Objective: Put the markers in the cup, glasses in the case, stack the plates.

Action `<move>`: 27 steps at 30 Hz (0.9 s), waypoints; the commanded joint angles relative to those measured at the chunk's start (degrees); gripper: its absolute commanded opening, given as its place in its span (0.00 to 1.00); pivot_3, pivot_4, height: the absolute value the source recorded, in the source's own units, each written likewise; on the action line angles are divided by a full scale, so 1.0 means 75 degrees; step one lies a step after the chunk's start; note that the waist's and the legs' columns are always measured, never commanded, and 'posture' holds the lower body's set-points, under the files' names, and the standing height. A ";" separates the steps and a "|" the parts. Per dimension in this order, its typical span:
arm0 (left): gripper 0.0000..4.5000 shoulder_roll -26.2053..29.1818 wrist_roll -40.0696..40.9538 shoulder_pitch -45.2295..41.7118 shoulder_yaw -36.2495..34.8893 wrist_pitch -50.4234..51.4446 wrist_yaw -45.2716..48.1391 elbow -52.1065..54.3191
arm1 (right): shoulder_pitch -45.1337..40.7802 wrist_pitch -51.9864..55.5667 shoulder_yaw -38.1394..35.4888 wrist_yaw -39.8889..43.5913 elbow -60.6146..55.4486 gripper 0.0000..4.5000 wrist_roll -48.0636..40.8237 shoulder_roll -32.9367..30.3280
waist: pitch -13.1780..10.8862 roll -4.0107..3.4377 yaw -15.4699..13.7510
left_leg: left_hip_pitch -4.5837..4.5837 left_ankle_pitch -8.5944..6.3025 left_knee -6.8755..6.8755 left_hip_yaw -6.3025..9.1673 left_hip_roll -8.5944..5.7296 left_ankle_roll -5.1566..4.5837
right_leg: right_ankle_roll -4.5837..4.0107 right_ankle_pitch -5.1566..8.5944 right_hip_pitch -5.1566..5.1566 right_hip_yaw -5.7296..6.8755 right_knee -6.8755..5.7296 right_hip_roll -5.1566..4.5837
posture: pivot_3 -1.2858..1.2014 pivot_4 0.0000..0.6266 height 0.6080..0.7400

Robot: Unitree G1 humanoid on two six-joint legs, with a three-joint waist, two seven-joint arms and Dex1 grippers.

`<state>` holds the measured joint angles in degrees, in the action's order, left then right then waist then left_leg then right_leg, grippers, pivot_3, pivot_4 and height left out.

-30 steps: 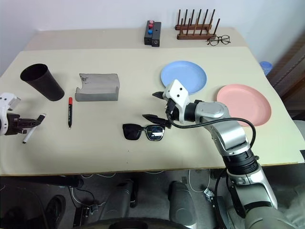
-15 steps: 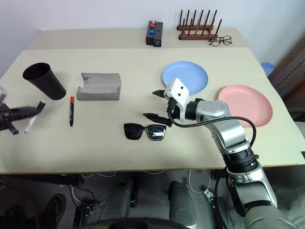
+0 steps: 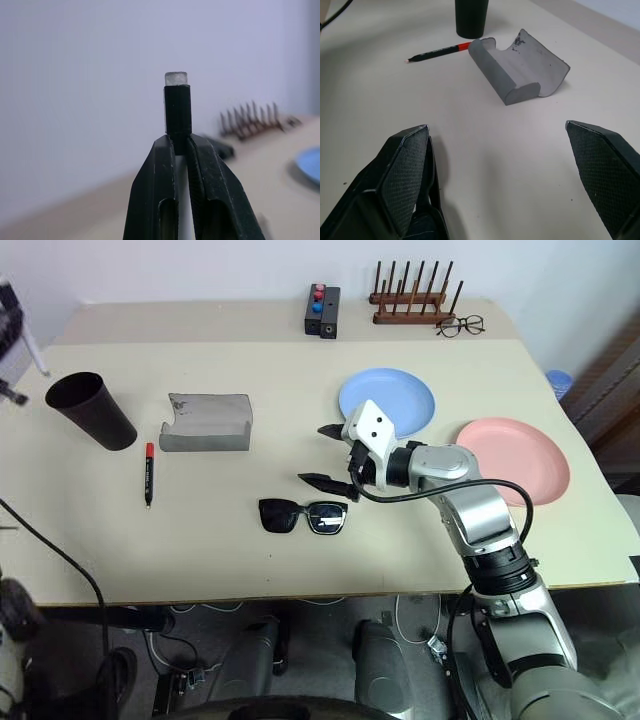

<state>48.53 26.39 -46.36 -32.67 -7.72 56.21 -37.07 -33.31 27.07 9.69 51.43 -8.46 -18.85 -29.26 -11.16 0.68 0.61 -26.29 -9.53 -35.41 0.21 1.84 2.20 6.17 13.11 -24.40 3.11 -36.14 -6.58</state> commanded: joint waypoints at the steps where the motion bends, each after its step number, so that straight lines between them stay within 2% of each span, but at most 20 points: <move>1: 0.02 0.0208 -0.0419 -0.0836 -0.0111 -0.1728 -0.0746 -0.2062 | -0.0091 -0.0160 -0.0203 -0.0042 -0.0154 1.00 -0.0058 0.0049 | 0.0000 0.0001 0.0006 | 0.0001 0.0000 0.0000 0.0000 0.0000 0.0000 | 0.0002 0.0000 0.0000 0.0001 -0.0003 0.0000 | 0.52 0.24 1.00; 4: 0.02 0.0059 -0.0532 -0.1202 0.0025 -0.2369 -0.0839 -0.3085 | -0.0054 -0.0118 -0.0203 -0.0097 -0.0237 1.00 -0.0061 0.0064 | 0.0001 0.0002 0.0015 | 0.0004 0.0001 0.0001 0.0000 0.0000 -0.0001 | 0.0007 -0.0002 0.0002 0.0001 -0.0004 0.0001 | 0.52 0.24 1.00; 9: 0.02 -0.0128 -0.0377 -0.1276 -0.0073 -0.2754 -0.0845 -0.3887 | 0.0117 0.0048 -0.0331 -0.0183 -0.0500 1.00 -0.0113 -0.0102 | 0.0002 0.0020 -0.0005 | 0.0001 0.0001 -0.0001 0.0000 0.0000 0.0000 | 0.0009 -0.0003 0.0003 0.0001 -0.0004 0.0001 | 0.52 0.24 1.00; 15: 0.02 -0.0486 -0.0218 -0.1017 -0.0118 -0.2837 -0.0527 -0.4139 | 0.0271 0.0249 -0.0419 -0.0267 -0.0810 1.00 -0.0191 -0.0202 | 0.0002 0.0022 -0.0002 | 0.0001 0.0001 -0.0002 0.0001 0.0001 0.0001 | 0.0009 -0.0004 0.0004 0.0001 -0.0005 0.0000 | 0.52 0.24 1.00; 27: 0.02 -0.0776 -0.0275 -0.0579 -0.0098 -0.2944 -0.0954 -0.4427 | 0.0253 0.0359 -0.0441 -0.0303 -0.0871 1.00 -0.0195 -0.0240 | 0.0003 0.0023 0.0001 | 0.0002 0.0001 -0.0002 0.0001 0.0001 0.0000 | 0.0009 -0.0004 0.0004 0.0001 -0.0005 0.0000 | 0.52 0.24 1.00</move>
<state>42.41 24.25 -50.78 -32.83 -28.40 49.66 -70.84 -31.17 29.78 8.11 49.34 -12.41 -19.43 -30.44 -11.14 0.85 0.61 -26.27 -9.52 -35.42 0.22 1.84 2.20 6.24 13.08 -24.37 3.12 -36.17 -6.58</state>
